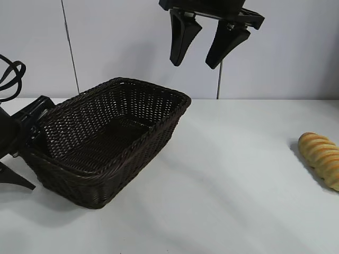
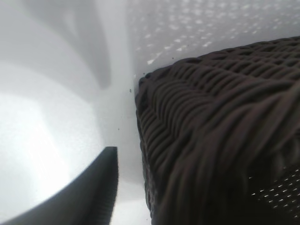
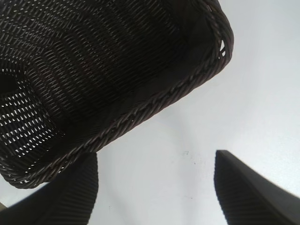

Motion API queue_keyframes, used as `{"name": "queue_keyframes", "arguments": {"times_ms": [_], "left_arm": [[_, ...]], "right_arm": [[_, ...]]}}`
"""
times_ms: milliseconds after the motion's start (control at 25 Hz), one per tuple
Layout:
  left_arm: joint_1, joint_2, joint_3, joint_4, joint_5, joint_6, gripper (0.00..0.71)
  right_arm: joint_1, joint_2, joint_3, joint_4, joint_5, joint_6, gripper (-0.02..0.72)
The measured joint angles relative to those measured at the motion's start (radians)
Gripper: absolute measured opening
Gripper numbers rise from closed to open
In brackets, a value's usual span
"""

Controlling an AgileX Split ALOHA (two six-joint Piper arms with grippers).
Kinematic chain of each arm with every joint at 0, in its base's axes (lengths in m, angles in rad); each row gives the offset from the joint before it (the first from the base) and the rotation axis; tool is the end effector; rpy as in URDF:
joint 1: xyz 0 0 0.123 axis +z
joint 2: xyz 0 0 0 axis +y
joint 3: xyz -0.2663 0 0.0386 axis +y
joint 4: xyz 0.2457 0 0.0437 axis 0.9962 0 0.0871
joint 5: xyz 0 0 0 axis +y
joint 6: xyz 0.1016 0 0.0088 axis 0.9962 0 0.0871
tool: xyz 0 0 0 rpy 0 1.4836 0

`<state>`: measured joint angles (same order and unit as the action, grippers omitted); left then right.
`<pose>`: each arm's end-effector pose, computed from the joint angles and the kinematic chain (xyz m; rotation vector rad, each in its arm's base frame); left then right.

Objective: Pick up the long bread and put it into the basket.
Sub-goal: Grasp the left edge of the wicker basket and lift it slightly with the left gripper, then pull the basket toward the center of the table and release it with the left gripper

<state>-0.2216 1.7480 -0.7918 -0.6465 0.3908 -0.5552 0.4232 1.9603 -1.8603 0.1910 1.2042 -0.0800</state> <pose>0.2870 -0.0887 0.1107 -1.2707 2.6385 -0.6256 0.3764 0.1894 0.2797 -0.6484 2.7294 0.3497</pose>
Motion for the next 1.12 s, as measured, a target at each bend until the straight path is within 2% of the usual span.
{"name": "queue_keyframes", "arguments": {"times_ms": [200,480,600,880,1120], "left_arm": [[0.000,0.000,-0.011,0.002,0.025,0.003,0.108],[0.001,0.001,-0.125,0.025,0.185,0.103,0.108],[0.022,0.001,-0.178,0.029,0.235,0.152,0.108],[0.103,0.022,-0.265,0.082,0.368,0.293,0.108],[0.110,0.102,-0.421,0.191,0.523,0.416,0.108]], "right_arm": [[0.000,0.000,0.000,0.000,0.000,0.000,0.508],[0.000,0.000,0.000,0.000,0.000,0.000,0.508],[0.000,0.000,0.000,0.000,0.000,0.000,0.508],[0.000,0.000,0.000,0.000,0.000,0.000,0.508],[0.000,0.000,0.000,0.003,0.000,0.000,0.508]]}}
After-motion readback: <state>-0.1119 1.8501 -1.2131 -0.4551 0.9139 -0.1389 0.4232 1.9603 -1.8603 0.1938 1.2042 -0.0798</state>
